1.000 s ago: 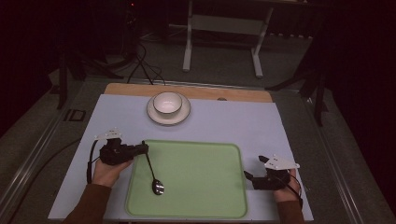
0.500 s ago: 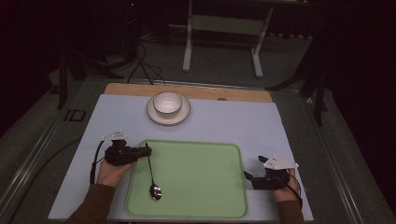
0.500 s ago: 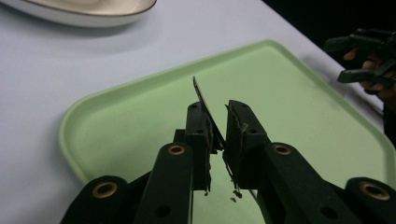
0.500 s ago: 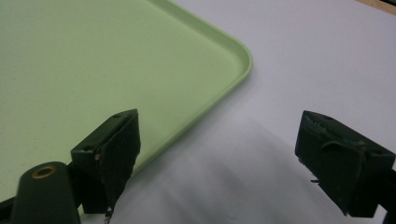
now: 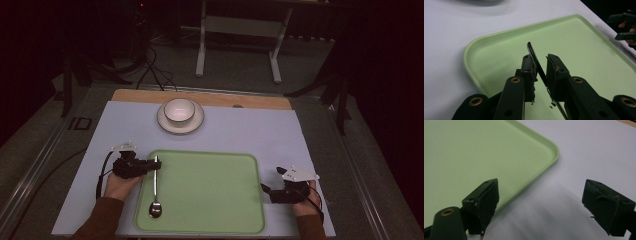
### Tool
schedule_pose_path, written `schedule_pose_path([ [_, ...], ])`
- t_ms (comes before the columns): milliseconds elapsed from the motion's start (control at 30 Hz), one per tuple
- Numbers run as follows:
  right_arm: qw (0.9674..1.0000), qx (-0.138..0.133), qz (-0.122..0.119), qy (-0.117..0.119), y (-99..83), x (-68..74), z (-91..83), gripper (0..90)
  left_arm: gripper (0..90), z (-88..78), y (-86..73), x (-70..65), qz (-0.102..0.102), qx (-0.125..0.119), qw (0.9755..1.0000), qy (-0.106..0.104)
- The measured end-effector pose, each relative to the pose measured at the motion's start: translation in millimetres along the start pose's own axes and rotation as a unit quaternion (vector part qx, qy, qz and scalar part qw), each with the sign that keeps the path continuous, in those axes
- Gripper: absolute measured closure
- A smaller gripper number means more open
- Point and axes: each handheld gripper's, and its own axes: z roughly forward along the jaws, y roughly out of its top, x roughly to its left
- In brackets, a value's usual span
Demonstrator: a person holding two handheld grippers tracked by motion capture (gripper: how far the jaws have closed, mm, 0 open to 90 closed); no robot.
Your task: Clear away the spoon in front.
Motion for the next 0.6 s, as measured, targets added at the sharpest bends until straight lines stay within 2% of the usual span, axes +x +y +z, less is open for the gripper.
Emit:
schedule_pose_path([
  [267, 1.0000, 0.000, 0.000, 0.000, 0.1, 0.5, -0.1, 13.8, 73.9, 5.3, -2.2, -0.5, 0.014, 0.022, 0.9994, 0.023],
  [367, 1.0000, 0.001, 0.000, 0.001, 0.1, 0.4, 0.1, 13.8, 72.7, 7.9, -2.8, -0.3, 0.024, 0.036, 0.9985, 0.033],
  [600, 1.0000, 0.001, -0.001, 0.001, 0.2, 0.4, 0.1, 13.8, 67.6, 11.8, -4.4, 1.1, 0.032, 0.049, 0.9968, 0.054],
])
